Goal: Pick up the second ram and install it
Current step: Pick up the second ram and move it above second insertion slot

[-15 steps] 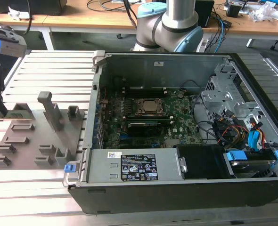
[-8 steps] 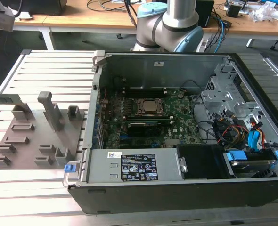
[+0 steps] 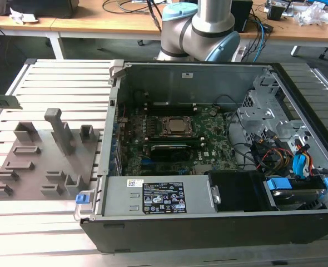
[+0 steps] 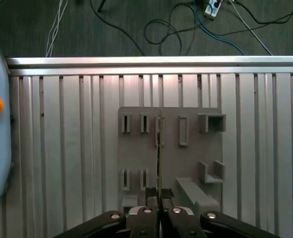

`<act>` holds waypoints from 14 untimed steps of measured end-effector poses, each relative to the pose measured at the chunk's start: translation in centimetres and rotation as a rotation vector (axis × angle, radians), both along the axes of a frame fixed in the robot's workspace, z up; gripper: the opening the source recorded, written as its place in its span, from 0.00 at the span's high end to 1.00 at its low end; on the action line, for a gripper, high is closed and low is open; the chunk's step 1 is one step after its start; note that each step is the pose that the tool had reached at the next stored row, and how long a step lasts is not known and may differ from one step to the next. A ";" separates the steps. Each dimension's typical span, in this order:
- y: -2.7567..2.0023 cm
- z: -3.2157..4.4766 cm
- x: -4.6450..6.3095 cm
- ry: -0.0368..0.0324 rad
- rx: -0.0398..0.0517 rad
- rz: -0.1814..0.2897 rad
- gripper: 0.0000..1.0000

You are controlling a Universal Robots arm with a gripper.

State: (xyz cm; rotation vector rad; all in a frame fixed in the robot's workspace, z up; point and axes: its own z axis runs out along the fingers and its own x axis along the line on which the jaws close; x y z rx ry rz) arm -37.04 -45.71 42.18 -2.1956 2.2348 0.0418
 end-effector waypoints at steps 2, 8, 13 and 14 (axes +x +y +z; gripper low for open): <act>0.00 0.05 0.0 -0.0003 0.0003 0.000 0.86; 0.00 0.07 1.2 0.0000 0.0002 0.000 0.86; 0.00 0.06 5.9 0.0022 0.0002 0.000 0.86; 0.00 0.05 7.2 0.0030 0.0003 0.000 0.86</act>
